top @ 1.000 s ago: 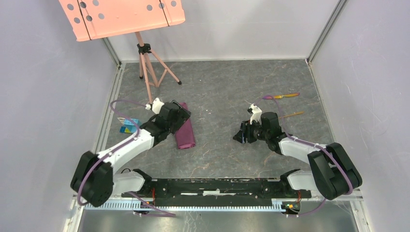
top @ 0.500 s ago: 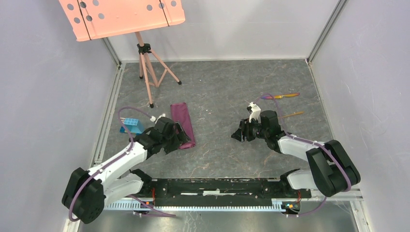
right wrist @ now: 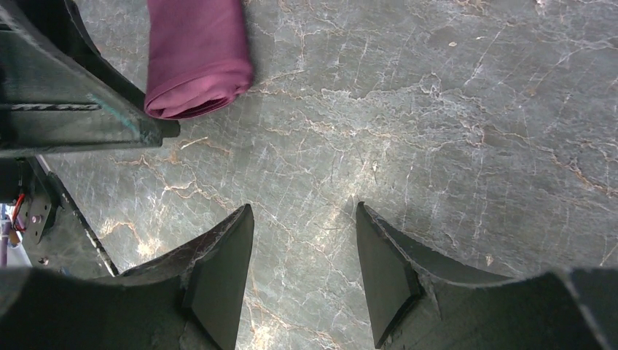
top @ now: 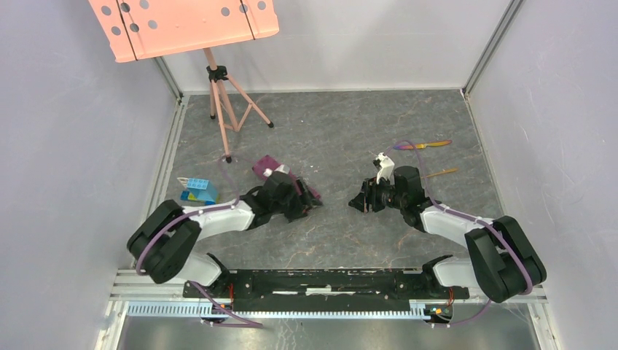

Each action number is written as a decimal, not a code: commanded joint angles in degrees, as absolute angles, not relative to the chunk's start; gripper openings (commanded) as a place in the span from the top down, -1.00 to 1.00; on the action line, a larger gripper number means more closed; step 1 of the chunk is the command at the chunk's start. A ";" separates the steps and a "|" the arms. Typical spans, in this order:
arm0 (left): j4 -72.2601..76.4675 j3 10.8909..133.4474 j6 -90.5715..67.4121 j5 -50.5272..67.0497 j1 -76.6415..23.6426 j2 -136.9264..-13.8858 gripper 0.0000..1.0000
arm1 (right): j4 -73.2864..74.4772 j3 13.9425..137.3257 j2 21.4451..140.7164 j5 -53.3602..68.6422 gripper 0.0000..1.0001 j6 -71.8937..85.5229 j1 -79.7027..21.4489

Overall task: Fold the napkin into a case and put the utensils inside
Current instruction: Rotate the smaller rectangle-folded napkin at the center of the board, then smooth out the smaller rectangle-folded napkin at the center of the board, then pick up the spoon from the center of the board.

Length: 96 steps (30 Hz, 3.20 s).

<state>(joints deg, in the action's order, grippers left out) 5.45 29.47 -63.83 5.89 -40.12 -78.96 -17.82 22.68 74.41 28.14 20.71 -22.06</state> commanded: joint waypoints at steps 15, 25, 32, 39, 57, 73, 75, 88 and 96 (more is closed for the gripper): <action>3.81 34.83 -57.62 18.78 -21.03 -70.92 -0.60 | -38.88 31.30 88.42 41.63 0.04 39.47 -26.67; 5.00 39.61 -55.05 14.74 -10.75 -80.30 -0.61 | -51.05 41.02 103.61 42.10 0.53 49.04 -35.44; 5.48 41.05 -51.67 12.79 -8.84 -85.02 -0.61 | -51.40 39.43 109.71 40.19 0.60 44.41 -36.42; 3.99 39.62 -50.98 15.60 -8.89 -79.50 -0.60 | -54.40 37.62 116.03 39.27 0.66 42.82 -36.43; -0.66 47.27 -45.37 8.08 -8.15 -89.99 -0.65 | -39.59 42.70 104.97 37.11 0.56 35.46 -36.44; -4.98 47.32 -43.33 10.33 -8.40 -82.37 -0.79 | -24.96 47.62 107.00 29.31 0.49 23.96 -38.50; -6.51 49.09 -42.68 14.09 -8.59 -79.05 -0.85 | -18.92 49.70 101.93 27.64 0.29 20.06 -38.49; -9.31 45.91 -39.90 38.48 -12.19 -63.65 -0.98 | 19.04 60.38 82.97 -15.09 -0.67 -3.50 -27.47; -10.55 43.51 -39.10 44.17 -15.36 -58.59 -0.98 | 33.30 64.69 88.05 -18.27 -0.93 19.34 -6.36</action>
<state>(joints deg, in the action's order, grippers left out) -9.72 43.57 -42.39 38.76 -13.82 -60.86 23.33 62.59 86.19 -15.84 4.78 -14.68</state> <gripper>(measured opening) 0.991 0.958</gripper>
